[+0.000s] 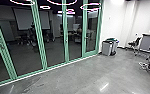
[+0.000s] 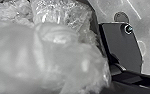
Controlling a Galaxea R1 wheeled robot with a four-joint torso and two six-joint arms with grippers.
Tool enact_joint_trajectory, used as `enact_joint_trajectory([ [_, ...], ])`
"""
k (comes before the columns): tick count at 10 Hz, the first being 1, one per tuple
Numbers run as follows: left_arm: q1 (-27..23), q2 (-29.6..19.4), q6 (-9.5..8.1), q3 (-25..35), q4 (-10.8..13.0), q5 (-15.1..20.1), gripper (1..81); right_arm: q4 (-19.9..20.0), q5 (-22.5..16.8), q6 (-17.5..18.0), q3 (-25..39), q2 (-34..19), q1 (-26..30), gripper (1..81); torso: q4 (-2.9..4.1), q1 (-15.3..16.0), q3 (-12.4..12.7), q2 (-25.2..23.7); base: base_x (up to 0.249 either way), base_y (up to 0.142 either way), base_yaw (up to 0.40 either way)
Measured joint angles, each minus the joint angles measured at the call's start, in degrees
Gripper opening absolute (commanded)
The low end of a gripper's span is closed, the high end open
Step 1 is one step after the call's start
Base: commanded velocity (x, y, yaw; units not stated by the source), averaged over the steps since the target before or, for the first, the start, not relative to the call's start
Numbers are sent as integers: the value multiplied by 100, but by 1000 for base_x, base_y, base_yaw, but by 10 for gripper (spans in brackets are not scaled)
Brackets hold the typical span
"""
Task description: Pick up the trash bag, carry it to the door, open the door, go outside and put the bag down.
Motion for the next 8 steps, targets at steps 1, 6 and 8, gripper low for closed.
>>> enact_joint_trajectory([
  [1, 0, 0, 0, 0, 0, 0, 10, 0, 0, 0, 0, 0, 0, 811, 0, 0, 0, 0, 122, 0, 0],
  [6, 0, 0, 0, -5, 0, 0, 10, 0, -2, 0, 0, -13, 5, 811, 0, 0, 0, 0, 116, 0, 0],
  [8, 2, 0, 0, -5, 0, 2, 10, 0, -4, 0, 0, -11, -1, 811, 0, -1, 0, 0, 116, 0, 0],
])
